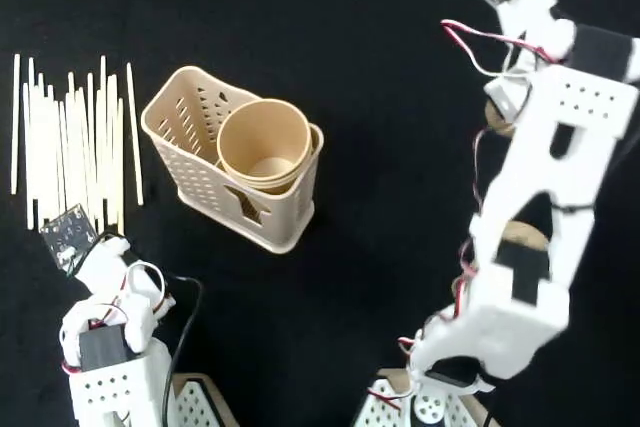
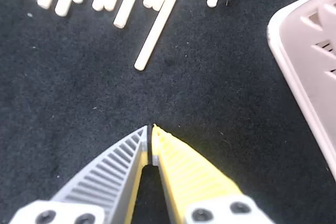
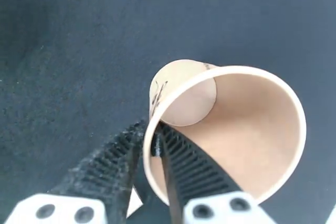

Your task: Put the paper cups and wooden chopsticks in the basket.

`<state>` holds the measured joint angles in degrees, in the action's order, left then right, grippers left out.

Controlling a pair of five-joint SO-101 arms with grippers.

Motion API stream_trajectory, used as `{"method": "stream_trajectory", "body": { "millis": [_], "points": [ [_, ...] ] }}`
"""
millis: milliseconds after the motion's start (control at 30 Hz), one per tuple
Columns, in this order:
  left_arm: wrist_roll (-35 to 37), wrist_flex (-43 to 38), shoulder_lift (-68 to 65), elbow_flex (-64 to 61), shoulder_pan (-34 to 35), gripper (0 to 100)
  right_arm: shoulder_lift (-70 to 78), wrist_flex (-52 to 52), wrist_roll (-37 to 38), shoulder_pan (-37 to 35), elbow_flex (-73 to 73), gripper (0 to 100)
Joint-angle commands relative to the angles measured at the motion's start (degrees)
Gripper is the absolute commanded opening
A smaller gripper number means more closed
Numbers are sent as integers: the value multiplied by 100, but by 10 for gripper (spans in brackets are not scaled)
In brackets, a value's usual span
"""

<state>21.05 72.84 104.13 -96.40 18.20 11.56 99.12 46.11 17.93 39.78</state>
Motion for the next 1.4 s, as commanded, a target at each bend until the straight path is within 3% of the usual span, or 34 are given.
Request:
{"method": "stream_trajectory", "body": {
  "millis": [0,167,400,733,967,1367],
  "points": [
    [35,26,26,-92,-40,30,-1191,176,-53,-185,-347,11],
    [35,26,26,-92,-40,30,-2879,167,-44,-1020,-1376,11],
    [35,26,26,-92,-40,30,-4927,167,-440,-3103,-2457,11],
    [35,26,26,-92,-40,30,-5446,-79,-1380,-5723,-2554,11],
    [35,26,26,-92,-40,30,-5182,167,-1565,-6277,-2431,11],
    [35,26,26,-92,-40,30,-4207,167,-1371,-6277,-1956,11]
  ]
}}
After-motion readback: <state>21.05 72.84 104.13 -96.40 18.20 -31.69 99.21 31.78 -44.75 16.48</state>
